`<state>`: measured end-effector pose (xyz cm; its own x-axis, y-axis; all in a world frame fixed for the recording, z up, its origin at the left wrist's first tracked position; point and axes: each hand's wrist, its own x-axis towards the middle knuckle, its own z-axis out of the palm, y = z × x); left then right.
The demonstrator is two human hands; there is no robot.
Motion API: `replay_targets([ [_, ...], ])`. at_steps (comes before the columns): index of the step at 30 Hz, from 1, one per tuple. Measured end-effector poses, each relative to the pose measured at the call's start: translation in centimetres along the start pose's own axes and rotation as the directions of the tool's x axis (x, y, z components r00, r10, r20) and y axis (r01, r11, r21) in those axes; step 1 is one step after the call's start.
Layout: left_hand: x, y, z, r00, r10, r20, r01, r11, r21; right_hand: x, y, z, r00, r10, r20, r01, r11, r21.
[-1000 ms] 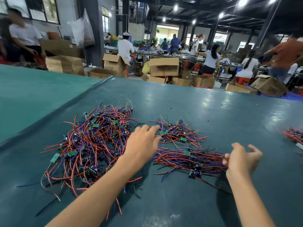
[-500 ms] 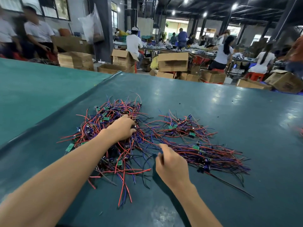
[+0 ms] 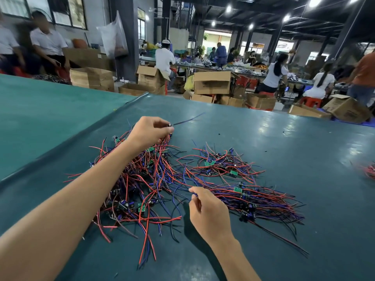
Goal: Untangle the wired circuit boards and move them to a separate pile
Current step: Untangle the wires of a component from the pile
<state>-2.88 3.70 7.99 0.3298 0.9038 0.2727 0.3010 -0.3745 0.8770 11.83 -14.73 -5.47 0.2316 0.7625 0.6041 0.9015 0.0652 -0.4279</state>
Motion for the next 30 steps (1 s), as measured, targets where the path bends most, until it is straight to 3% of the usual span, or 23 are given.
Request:
replay_targets([
  [6,-1.1,3.9,-1.1,0.996,0.050,0.078,-0.025,0.955,-0.294,-0.1,0.3,0.0,1.000,0.012,0.001,-0.012,0.999,0.048],
  [11,-2.9,3.9,0.0,0.928,-0.014,0.372,0.240,0.788,-0.568,-0.1,0.2,-0.1,0.997,0.070,-0.036,-0.064,0.989,0.135],
  [15,-5.1,1.2,2.9,0.834,-0.117,0.539,0.442,0.726,-0.527,0.0,0.6,-0.8,0.945,0.320,-0.068,-0.267,0.876,0.403],
  [20,-8.8,-2.6,6.9,0.702,-0.230,0.674,0.630,0.641,-0.438,0.4,1.0,-1.8,0.889,0.452,-0.067,-0.317,0.715,0.624],
  [30,-13.0,-4.4,9.3,0.714,0.011,0.700,0.549,0.612,-0.570,0.9,0.7,-2.2,0.794,0.529,0.298,-0.543,0.399,0.739],
])
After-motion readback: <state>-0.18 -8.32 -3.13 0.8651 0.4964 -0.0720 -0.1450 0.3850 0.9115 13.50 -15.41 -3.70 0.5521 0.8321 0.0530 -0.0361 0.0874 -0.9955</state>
